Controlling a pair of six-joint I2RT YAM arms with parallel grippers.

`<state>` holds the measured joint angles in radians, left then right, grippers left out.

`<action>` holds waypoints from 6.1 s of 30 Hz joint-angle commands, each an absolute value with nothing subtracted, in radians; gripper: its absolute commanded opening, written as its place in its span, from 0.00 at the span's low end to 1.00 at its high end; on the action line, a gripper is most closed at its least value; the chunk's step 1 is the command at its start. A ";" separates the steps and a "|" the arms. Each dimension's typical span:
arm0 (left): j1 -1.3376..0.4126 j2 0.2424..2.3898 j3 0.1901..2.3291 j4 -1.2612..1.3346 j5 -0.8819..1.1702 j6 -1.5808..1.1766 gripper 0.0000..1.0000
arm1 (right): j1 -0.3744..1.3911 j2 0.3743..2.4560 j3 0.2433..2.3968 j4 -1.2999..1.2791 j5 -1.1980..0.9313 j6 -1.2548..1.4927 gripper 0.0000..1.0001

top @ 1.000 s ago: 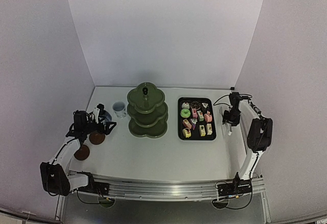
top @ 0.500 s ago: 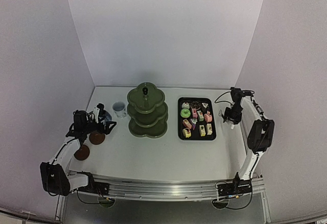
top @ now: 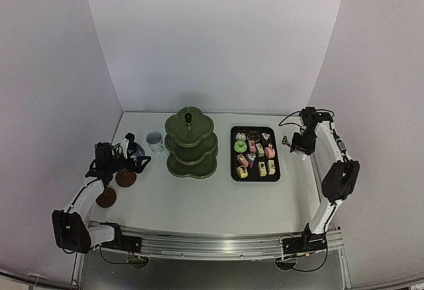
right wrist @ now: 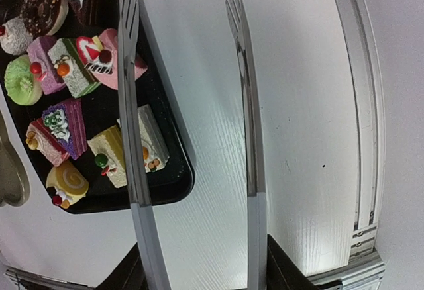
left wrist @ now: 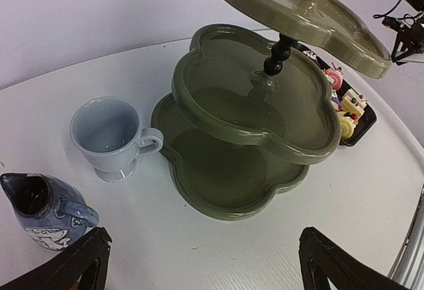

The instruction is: Serve the afternoon tea

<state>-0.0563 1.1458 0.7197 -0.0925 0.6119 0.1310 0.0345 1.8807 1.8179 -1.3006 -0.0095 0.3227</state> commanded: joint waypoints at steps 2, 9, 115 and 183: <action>-0.056 1.143 0.745 -0.044 0.647 0.144 1.00 | 0.162 1.746 1.841 -1.303 0.104 0.216 0.48; -0.057 1.147 0.747 -0.035 0.659 0.135 1.00 | 0.219 1.613 1.711 -1.247 0.112 0.138 0.47; -0.074 1.148 0.707 -0.173 0.849 0.494 1.00 | 0.484 2.054 1.733 -0.566 -0.240 -0.047 0.15; -0.075 1.163 0.684 -0.085 0.799 0.448 1.00 | 0.604 1.916 1.603 -0.617 -0.062 0.081 0.44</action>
